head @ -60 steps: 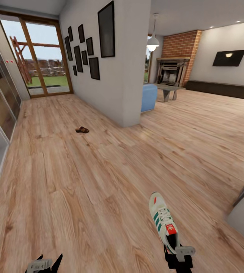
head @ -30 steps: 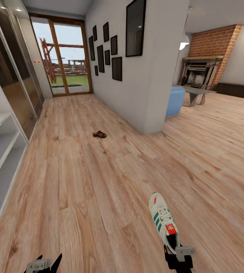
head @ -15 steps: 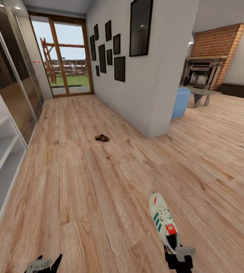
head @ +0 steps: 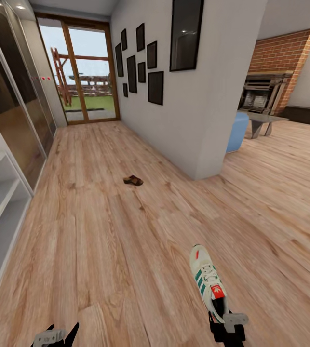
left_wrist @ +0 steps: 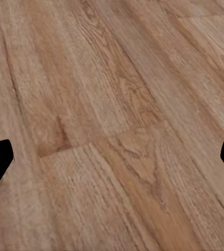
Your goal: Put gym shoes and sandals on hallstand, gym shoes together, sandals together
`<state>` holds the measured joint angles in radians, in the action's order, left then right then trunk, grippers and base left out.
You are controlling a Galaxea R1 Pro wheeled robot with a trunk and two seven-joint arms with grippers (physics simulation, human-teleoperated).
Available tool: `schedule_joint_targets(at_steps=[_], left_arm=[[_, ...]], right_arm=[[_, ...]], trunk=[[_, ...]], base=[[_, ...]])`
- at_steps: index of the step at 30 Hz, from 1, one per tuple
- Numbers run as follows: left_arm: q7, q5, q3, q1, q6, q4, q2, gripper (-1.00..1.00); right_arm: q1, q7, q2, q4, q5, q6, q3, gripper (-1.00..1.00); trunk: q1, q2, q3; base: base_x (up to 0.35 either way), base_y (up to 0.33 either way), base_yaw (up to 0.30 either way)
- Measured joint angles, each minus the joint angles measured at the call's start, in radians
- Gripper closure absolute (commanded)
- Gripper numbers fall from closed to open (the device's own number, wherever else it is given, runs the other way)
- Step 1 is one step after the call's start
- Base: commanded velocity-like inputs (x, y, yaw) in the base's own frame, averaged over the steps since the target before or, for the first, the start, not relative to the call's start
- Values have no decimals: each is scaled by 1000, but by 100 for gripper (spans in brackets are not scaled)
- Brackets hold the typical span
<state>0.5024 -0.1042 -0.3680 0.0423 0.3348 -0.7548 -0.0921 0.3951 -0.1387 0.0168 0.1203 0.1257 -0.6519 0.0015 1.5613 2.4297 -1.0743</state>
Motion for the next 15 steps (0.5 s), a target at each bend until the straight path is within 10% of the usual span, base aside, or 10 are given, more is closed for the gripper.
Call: schedule_joint_targets(at_steps=[15], left_arm=[[0,1,0,0,0,0,0,-100]], right_arm=[[0,1,0,0,0,0,0,100]], trunk=[[0,0,0]], base=[[315,162,0]])
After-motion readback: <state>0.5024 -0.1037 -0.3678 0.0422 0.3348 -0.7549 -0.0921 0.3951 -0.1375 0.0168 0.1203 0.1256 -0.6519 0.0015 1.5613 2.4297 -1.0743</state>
